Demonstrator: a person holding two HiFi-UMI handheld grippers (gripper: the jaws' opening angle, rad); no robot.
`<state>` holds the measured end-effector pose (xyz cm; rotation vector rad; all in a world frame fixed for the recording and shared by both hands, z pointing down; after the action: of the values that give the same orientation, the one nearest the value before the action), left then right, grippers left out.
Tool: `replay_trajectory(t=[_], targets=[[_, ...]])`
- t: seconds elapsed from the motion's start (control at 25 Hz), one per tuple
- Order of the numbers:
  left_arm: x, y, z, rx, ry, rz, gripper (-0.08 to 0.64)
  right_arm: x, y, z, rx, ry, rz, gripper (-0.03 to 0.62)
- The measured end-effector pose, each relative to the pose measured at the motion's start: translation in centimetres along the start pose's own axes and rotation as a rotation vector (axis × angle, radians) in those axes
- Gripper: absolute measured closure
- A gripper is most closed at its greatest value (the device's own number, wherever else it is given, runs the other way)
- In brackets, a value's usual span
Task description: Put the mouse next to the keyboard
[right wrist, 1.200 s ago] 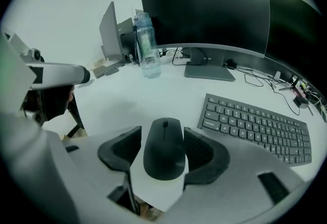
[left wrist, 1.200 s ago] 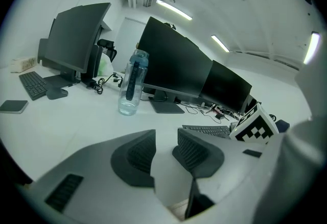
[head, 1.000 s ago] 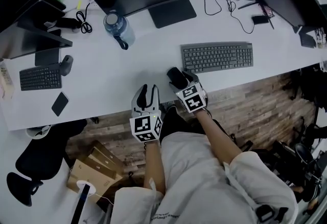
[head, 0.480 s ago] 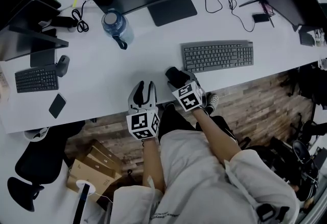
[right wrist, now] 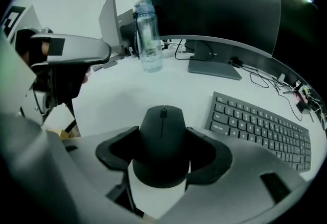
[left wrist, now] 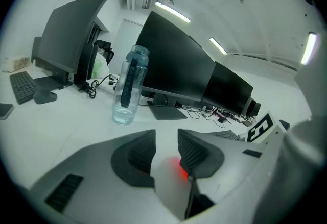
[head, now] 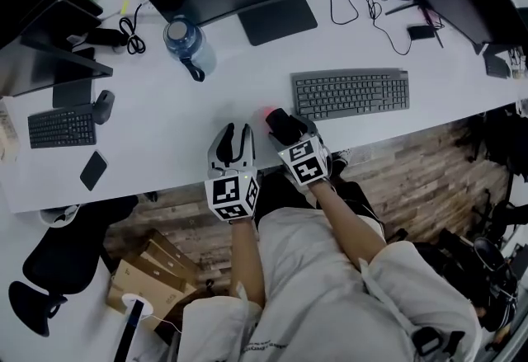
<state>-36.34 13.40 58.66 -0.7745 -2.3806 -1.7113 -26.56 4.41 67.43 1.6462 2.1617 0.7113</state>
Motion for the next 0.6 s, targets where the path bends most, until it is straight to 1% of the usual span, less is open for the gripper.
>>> replay_trajectory(t=[0.12,0.28,0.4,0.44,0.52,0.6], targets=[[-1.3,-0.3,-0.3,0.000,0.010,-0.021,0.417,-0.8,-0.5,1.2,-0.038,0.015,0.003,0.291],[-4.0,-0.5,-1.9,0.007,0.040,-0.074,0.417,-2.9,-0.7,2.2,-0.084,0.040,-0.032,0.291],[-6.0,-0.3,-2.4,0.001,0.046,-0.078,0.419,-4.6,-0.2,3.3,-0.100,0.051,-0.062,0.291],[-6.5,-0.1,-2.4,0.001,0.041,-0.081,0.436,-5.1,0.1,3.7,-0.107,0.052,-0.068,0.291],[-7.6,0.0,-2.6,-0.004,0.034,-0.090,0.516,-6.0,0.4,4.5,-0.123,0.052,-0.073,0.291],[-8.7,0.0,-2.9,-0.011,0.029,-0.100,0.536,-7.1,0.6,5.2,-0.139,0.049,-0.077,0.291]])
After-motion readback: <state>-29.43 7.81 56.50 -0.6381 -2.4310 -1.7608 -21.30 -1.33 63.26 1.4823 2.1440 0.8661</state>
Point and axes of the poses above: the fingertips, and each gripper's own axes: z backward along the fingers, x to its left, y out of its underside, the point moved 4 cm from there along z, backward along the fingers, and after that the axes turned 8 degrees about y, right-handed, at the moved point
